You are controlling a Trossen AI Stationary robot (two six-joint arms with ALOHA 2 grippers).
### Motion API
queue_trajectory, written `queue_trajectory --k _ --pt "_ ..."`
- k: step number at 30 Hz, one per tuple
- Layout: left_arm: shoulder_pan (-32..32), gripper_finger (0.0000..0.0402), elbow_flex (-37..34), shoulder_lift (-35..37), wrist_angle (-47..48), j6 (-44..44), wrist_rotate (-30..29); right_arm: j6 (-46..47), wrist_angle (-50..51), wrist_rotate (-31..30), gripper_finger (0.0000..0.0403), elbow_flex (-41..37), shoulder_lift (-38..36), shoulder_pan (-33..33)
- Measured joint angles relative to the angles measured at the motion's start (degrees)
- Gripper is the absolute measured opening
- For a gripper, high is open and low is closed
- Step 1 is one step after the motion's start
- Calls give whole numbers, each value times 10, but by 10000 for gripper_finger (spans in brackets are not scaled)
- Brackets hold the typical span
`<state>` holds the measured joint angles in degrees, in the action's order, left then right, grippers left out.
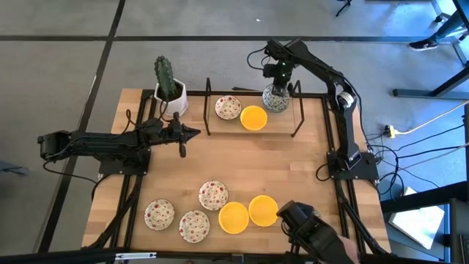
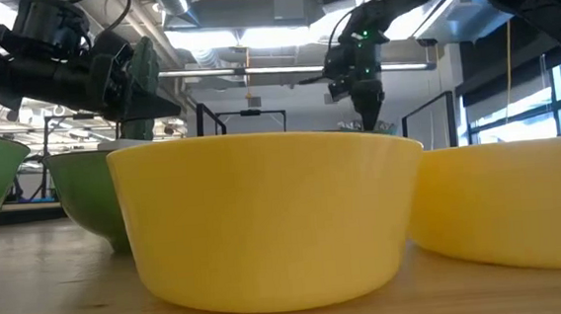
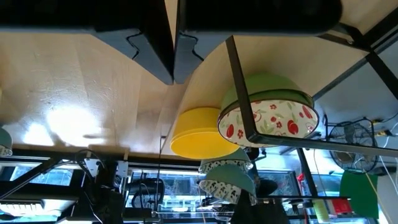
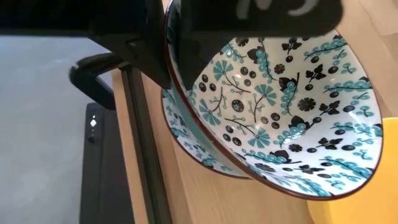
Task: Pick & Place Mini bowls
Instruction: Stack the blue black bowl on top of the blue black bowl on the shelf
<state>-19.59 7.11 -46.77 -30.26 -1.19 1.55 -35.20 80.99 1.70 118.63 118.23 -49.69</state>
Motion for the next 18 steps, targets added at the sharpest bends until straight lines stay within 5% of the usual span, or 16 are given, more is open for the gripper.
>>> queue_trajectory --k 18 --pt "0 4 0 0 0 0 0 -4 1 -6 14 0 36 -6"
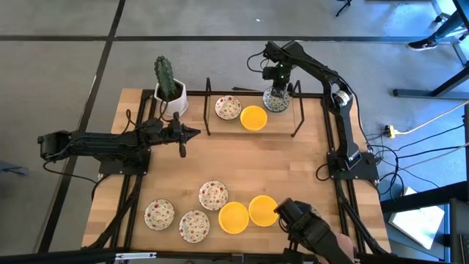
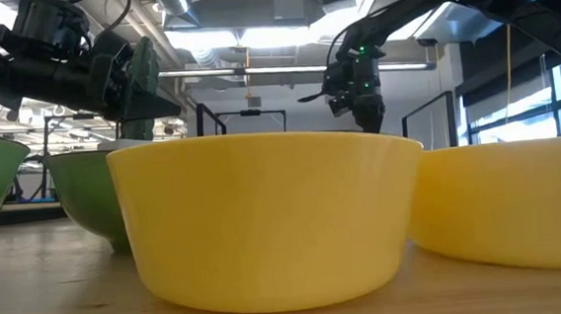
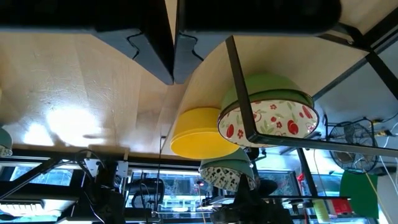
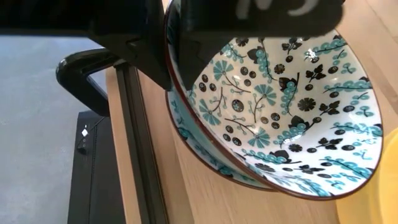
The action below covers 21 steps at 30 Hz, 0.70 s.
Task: Pick & Place Mini bowls
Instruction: Stack the blue black bowl on top of the blue black bowl on the shelf
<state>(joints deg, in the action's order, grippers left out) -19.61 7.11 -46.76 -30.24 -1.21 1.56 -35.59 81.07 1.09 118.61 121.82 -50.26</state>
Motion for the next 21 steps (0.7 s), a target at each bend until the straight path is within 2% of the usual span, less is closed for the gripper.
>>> queue_trajectory --k 21 --pt "0 4 0 0 0 0 0 5 1 5 24 0 0 -5"
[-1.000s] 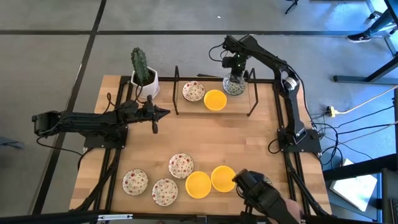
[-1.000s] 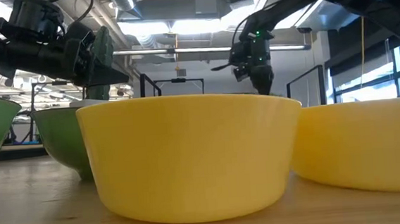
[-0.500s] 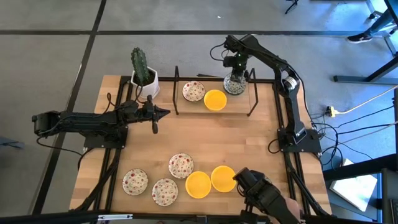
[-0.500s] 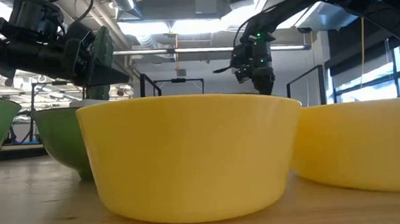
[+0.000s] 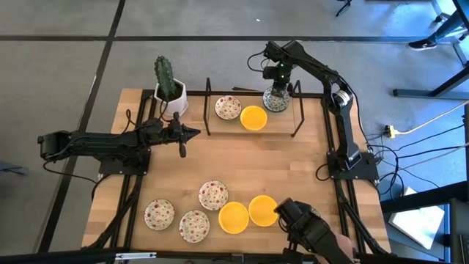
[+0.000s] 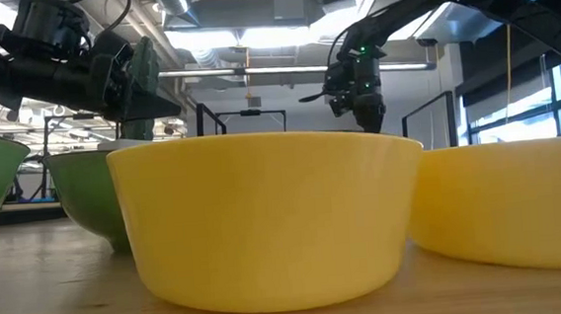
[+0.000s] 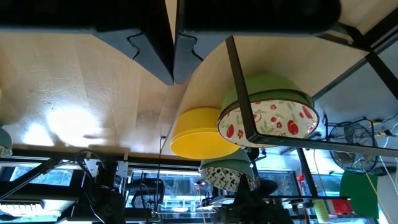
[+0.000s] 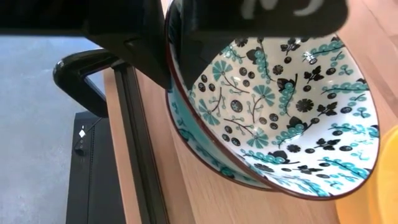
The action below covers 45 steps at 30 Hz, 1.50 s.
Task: Pick & Place Mini bowls
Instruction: Stack the blue black bowl on top of the blue black bowl on the shelf
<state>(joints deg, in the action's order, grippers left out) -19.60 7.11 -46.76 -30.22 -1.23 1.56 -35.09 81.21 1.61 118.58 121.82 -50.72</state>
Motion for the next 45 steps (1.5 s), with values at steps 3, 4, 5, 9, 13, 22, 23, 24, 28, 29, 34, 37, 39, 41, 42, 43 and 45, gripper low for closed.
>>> queue_trajectory --k 3,4,5,9,13,22,23,24,28,29,34,37,39,41,42,43,45 --pt "0 4 0 0 0 -1 0 1 0 0 24 0 0 0" --pt "0 4 0 0 0 -3 0 1 0 0 23 0 0 0" --pt "0 4 0 0 0 -5 0 1 0 0 22 0 0 0" --pt "0 5 0 0 0 -6 0 4 2 0 21 0 0 0" --pt "0 4 0 0 0 -6 0 10 0 0 24 0 0 0" --pt "0 8 0 0 0 -5 0 17 0 0 25 0 0 0" --pt "0 7 0 0 0 -5 0 17 2 0 25 0 0 0" --pt "0 6 0 0 0 -5 0 17 7 0 25 0 0 0" --pt "0 4 0 0 0 -5 0 21 13 0 22 0 0 0" --pt "0 5 0 0 0 -5 0 22 12 0 22 0 0 0" --pt "0 8 0 0 0 -5 0 31 1 -11 36 0 0 0" --pt "0 7 0 0 0 -5 0 31 -3 -11 36 -7 -1 0" --pt "0 5 0 0 1 -5 0 31 -8 -11 31 -16 -1 0" --pt "0 4 0 0 0 -5 0 29 -9 -18 27 -28 -1 0" --pt "0 4 0 0 1 -5 0 28 -10 -23 26 -34 -3 0" --pt "0 5 0 0 1 -5 0 27 -12 -28 27 -38 -3 0" --pt "0 6 0 0 1 -5 0 27 -17 -32 33 -44 -4 0"
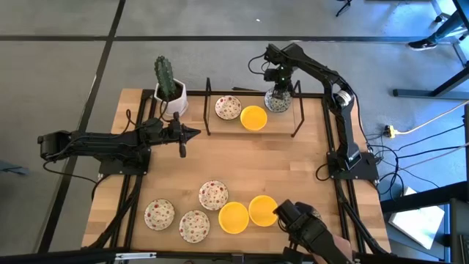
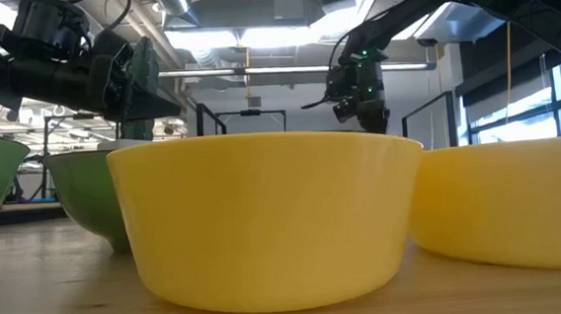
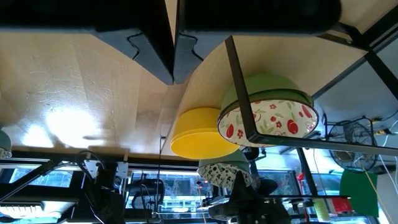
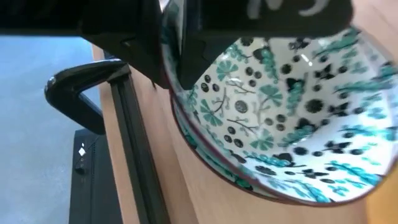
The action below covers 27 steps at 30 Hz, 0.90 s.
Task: Pick & Place Mini bowls
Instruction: Stack the blue black bowl on top of the blue black bowl on the shelf, then stack the red green bowl on top of the red green bowl on the shelf
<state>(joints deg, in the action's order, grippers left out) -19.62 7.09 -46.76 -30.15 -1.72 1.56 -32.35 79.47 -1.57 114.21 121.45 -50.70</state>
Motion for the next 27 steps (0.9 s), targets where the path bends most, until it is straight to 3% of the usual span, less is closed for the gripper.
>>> queue_trajectory --k 14,20,27 --pt "0 8 0 0 0 0 0 7 -3 -6 145 -3 3 0" --pt "0 4 0 0 0 0 0 18 4 -5 169 15 3 1" --pt "0 8 0 0 0 0 0 32 33 -11 176 106 3 10"
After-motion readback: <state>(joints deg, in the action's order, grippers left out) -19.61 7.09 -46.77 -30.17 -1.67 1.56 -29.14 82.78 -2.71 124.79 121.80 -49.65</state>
